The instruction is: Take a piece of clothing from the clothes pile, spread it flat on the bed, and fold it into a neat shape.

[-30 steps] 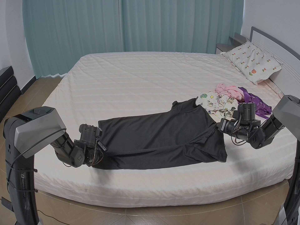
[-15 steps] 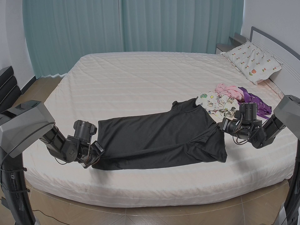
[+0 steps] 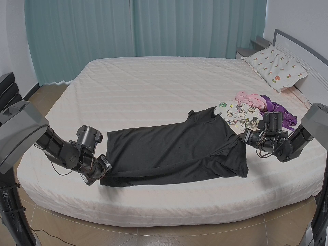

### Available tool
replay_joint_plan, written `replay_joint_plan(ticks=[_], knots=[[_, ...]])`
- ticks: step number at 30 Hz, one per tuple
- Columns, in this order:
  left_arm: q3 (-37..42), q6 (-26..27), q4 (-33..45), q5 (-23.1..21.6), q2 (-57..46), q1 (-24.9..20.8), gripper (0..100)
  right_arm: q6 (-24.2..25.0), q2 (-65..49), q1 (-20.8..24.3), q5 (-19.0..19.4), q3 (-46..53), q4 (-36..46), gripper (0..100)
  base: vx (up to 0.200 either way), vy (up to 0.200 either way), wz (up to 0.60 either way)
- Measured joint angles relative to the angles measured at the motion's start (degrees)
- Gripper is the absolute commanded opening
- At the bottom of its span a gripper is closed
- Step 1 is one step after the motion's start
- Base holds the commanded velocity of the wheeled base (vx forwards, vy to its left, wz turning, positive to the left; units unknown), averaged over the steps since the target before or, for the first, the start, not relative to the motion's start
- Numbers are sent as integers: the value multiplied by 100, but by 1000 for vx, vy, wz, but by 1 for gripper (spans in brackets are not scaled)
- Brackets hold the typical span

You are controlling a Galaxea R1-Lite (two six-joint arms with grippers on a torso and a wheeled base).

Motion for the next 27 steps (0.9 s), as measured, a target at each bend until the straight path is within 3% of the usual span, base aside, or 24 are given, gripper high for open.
replay_joint_plan(ticks=[27], knots=[[-1623, -217, 126, 84, 1198, 247, 0, 113, 311, 76, 28, -551, 84, 0, 0, 0, 0]])
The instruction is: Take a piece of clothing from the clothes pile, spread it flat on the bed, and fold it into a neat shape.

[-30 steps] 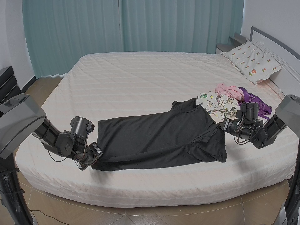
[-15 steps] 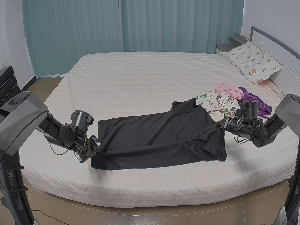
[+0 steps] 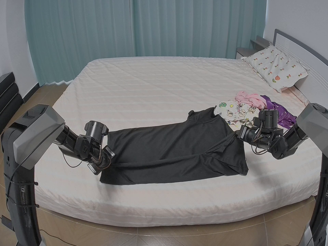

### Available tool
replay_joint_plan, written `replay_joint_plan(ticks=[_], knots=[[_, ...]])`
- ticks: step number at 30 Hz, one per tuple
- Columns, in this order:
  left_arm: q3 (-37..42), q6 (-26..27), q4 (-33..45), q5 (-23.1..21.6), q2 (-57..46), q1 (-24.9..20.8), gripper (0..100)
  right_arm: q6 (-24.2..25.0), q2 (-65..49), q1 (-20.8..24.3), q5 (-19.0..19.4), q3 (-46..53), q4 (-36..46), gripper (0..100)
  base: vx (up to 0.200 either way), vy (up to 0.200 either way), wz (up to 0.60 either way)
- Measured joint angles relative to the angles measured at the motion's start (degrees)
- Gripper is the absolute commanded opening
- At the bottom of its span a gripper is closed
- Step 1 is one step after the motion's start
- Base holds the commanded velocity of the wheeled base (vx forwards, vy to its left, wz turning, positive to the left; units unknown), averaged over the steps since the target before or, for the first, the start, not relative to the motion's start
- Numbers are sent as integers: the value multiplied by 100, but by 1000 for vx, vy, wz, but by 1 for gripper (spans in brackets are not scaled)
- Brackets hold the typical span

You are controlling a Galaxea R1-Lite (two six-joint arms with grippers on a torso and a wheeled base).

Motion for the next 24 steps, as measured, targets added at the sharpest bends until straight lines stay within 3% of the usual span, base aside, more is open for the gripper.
replay_joint_plan(ticks=[2, 3, 17, 24], knots=[[-63, -32, 4, 6, 72, 1, 0, 7, 34, 5, 0, -50, 48, 0, 0, 0, 0], [-113, -73, 4, 9, 111, 6, 100, 16, 52, 5, 0, -77, 74, 0, 0, 0, 0], [-444, -322, 61, 41, 334, 119, 100, 126, 4, 10, 68, 63, 354, 0, 0, 0, 0], [-194, -344, 55, -22, 160, 318, 100, 115, -455, 16, 421, 330, 1271, 0, 0, 0, 0]])
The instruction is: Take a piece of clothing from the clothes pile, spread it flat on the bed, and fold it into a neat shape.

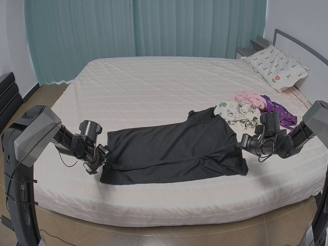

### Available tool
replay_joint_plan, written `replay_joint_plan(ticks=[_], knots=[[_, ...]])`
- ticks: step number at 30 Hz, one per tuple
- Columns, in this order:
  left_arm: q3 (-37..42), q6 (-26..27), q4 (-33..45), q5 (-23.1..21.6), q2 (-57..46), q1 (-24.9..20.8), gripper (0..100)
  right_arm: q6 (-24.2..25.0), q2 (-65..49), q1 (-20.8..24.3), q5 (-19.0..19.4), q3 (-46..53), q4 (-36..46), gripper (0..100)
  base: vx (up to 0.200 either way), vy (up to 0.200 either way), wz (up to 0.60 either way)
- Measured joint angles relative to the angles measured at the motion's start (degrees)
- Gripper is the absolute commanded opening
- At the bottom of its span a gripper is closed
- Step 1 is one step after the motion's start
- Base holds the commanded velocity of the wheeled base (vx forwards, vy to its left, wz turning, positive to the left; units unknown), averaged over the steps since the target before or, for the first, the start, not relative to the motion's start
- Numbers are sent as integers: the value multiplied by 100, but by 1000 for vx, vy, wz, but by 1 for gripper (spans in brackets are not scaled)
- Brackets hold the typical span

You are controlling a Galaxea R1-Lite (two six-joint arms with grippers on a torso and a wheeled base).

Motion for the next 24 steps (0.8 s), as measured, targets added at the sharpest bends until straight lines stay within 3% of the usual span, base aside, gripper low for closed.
replay_joint_plan(ticks=[5, 6, 14, 24], knots=[[402, 11, -40, -49, -215, 62, 100, -39, -378, 28, 123, 141, 768, 0, 0, 0, 0], [499, 13, -51, -76, -267, 68, 100, -55, -444, 33, 132, 191, 845, 100, 0, 0, 0], [998, -4, -68, -444, -662, 84, 100, -719, -650, 30, 165, 692, 1163, 100, 0, 0, 0], [1211, -41, -82, -688, -896, 77, 100, -517, -460, -37, 176, 613, 1097, 100, 0, 0, 0]])
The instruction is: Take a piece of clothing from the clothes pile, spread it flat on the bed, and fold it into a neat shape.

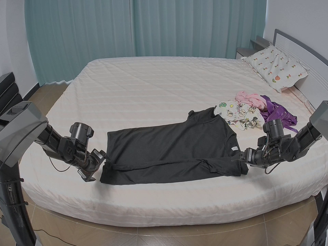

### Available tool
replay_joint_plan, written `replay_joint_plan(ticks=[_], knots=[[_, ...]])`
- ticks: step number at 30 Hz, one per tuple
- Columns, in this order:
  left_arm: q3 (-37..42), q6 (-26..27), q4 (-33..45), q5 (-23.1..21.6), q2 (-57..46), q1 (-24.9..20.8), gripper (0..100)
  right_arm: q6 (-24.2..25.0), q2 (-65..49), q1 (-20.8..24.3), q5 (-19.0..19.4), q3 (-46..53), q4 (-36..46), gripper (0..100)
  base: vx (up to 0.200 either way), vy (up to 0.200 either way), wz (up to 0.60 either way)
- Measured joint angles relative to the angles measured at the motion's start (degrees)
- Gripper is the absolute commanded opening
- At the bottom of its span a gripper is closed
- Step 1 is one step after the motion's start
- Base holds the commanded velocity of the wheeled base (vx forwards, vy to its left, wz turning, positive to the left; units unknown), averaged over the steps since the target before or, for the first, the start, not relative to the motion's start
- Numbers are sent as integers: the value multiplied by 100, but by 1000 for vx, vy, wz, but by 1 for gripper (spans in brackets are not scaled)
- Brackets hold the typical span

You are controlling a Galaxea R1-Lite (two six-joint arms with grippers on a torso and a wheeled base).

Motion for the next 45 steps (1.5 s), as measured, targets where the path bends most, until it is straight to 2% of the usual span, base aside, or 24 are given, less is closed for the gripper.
replay_joint_plan(ticks=[5, 12, 15, 22, 28, 31, 39, 45], knots=[[49, -178, -358, -204, -9, 0, 100, 479, 356, -13, 145, -130, -471, 100, 0, 0, 0], [302, -332, -941, -336, -5, 7, 100, 1480, 766, -32, 422, -111, -1200, 100, 0, 0, 0], [422, -358, -1125, -384, -11, 11, 100, 1724, 837, -95, 532, 24, -1512, 100, 0, 0, 0], [601, -422, -1267, -507, -49, 11, 100, 1721, 848, -197, 602, 401, -1990, 100, 171, 0, 0], [669, -419, -1273, -619, -74, 16, 100, 1368, 741, -197, 597, 650, -2220, 100, 200, 0, 0], [669, -405, -1270, -608, -72, -6, 100, 1286, 689, -208, 597, 763, -2349, 100, 0, 0, 0], [675, -293, -1262, -433, -40, -116, 100, 1097, 647, -217, 584, 875, -2411, 100, 0, 0, 0], [863, 191, -1207, -127, -46, -249, 100, 974, 639, -219, 580, 940, -2415, 100, 0, 0, 0]])
